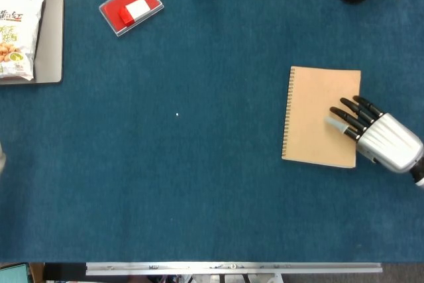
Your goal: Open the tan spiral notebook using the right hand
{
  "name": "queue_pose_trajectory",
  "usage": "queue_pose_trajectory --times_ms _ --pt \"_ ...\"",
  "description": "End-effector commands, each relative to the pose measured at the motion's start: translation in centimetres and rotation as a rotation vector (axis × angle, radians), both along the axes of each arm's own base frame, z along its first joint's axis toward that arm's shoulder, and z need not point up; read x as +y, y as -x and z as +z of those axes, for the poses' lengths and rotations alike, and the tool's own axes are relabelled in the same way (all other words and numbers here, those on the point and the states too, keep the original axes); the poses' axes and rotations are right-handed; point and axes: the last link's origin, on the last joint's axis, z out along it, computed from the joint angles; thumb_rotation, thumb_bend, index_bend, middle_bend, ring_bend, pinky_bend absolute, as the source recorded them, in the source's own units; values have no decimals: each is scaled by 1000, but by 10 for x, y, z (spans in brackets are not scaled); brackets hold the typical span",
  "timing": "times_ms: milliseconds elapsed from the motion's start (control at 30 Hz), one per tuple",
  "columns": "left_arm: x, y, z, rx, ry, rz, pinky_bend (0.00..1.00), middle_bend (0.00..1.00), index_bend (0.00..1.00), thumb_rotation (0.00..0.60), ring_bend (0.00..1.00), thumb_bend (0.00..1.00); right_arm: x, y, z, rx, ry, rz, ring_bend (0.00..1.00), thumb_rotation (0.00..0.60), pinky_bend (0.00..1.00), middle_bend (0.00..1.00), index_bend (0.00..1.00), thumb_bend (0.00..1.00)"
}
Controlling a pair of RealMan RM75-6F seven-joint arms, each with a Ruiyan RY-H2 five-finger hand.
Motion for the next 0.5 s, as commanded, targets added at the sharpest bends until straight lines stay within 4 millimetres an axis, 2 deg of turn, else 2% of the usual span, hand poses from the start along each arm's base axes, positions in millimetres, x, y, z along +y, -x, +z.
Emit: queue_pose_trajectory --times_ms 33,300,500 --pt "0 0 0 1 1 1 718 612 661 600 574 300 -2 -3 -2 -13 0 3 20 600 137 155 149 309" --pt "0 0 1 -2 -5 0 718 611 661 600 573 300 -7 -16 -7 -63 15 22 20 600 137 155 149 318" --pt "0 0 2 -3 -5 0 718 612 661 600 573 300 -9 -17 -8 -68 20 21 20 600 137 155 160 361"
